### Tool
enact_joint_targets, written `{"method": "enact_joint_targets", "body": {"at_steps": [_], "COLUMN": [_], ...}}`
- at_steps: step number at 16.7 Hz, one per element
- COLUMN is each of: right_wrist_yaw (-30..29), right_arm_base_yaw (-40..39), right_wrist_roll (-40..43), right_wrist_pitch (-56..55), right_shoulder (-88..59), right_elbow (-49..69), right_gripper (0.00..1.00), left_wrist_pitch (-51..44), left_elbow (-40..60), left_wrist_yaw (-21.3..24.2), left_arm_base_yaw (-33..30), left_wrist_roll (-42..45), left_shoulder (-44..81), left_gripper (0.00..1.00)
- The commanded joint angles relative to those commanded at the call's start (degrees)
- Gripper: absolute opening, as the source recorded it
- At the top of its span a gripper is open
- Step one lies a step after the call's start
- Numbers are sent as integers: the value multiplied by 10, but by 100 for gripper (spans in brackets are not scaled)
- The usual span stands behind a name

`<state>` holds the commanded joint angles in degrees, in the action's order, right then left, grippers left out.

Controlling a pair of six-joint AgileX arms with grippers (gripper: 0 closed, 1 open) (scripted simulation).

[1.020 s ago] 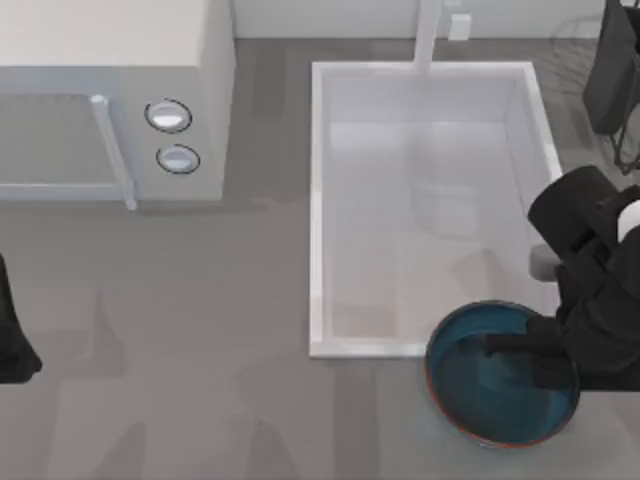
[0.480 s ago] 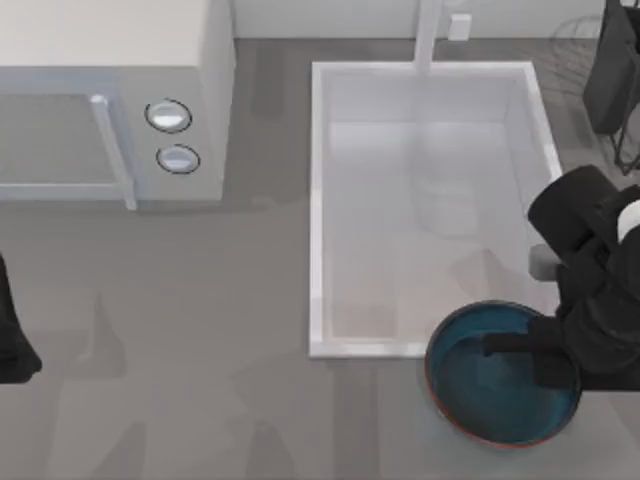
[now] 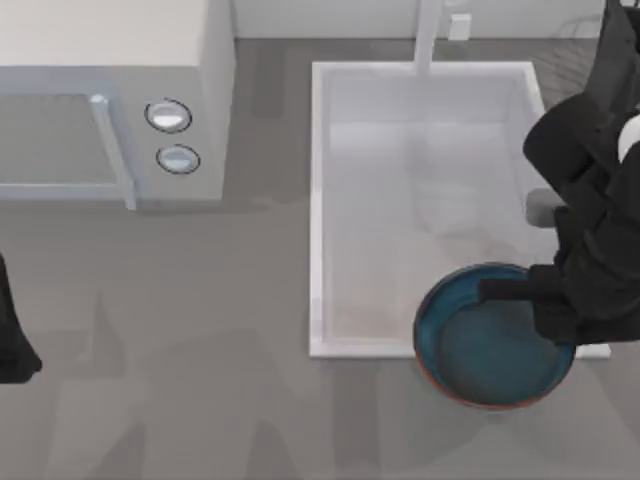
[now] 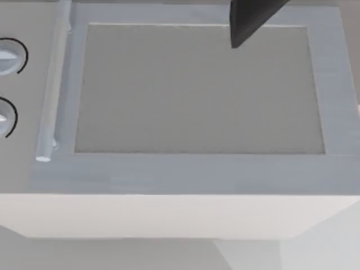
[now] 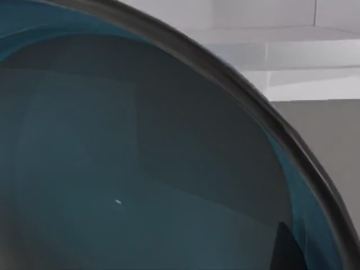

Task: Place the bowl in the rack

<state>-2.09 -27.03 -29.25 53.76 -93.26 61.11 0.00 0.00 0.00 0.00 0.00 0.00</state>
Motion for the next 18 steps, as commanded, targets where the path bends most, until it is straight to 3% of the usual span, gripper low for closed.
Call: {"method": "enact_joint_targets", "body": {"at_steps": [8, 18], "right_wrist_yaw": [0, 11], "right_arm_base_yaw": [7, 23], "right_wrist_roll": [5, 14], "right_wrist_pitch": [303, 316], "right_shoulder": [44, 62], "right_elbow": [250, 275], "right_gripper": [0, 0], "left_wrist_pitch": [0, 0], "left_elbow": [0, 0], "left_wrist_yaw": [0, 0], "left_arm_base_yaw": [0, 0], "left_wrist_roll": [0, 0], "left_shoulder": [0, 0], "left_gripper": [100, 100]}}
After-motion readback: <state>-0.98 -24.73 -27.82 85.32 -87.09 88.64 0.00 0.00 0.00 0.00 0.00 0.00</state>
